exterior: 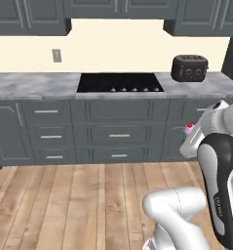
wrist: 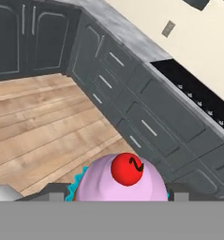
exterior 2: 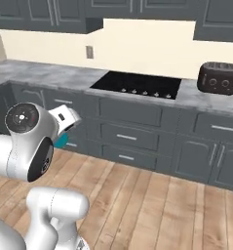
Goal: Take the cake and cupcake from the fridge and place them on the empty tray on the dining counter.
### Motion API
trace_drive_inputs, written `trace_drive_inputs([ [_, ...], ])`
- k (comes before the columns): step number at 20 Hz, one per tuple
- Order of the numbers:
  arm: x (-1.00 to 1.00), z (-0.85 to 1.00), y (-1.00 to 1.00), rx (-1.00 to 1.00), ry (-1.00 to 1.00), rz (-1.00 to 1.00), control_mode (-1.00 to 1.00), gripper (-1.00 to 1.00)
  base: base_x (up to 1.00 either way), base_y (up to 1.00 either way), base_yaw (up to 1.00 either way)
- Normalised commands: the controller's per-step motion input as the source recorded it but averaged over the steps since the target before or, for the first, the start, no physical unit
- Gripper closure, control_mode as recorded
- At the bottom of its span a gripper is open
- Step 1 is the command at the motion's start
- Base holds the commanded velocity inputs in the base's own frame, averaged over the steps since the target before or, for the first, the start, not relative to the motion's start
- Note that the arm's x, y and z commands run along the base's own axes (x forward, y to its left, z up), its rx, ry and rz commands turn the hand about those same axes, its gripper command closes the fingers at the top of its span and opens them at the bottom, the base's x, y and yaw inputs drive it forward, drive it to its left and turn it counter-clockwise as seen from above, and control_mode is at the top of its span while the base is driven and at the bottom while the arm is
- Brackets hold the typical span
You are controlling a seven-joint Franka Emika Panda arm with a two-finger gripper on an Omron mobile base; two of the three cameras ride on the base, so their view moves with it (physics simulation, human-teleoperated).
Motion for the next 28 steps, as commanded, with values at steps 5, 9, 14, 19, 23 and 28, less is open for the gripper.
trace_drive_inputs([
  [5,0.00,0.00,0.00,0.00,0.00,0.00,1.00,1.00,-0.07,-0.27,-0.39],
  [9,0.00,0.00,0.00,0.00,0.00,0.00,1.00,1.00,-0.10,-0.33,-0.41],
  [14,0.00,0.00,0.00,0.00,0.00,0.00,1.00,1.00,-0.01,-0.41,-0.45],
  [19,0.00,0.00,0.00,0.00,0.00,0.00,1.00,1.00,-0.01,-0.41,-0.45],
  [23,0.00,0.00,0.00,0.00,0.00,0.00,1.00,1.00,-0.01,-0.37,-0.47],
  [28,0.00,0.00,0.00,0.00,0.00,0.00,1.00,1.00,0.00,-0.18,-0.49],
])
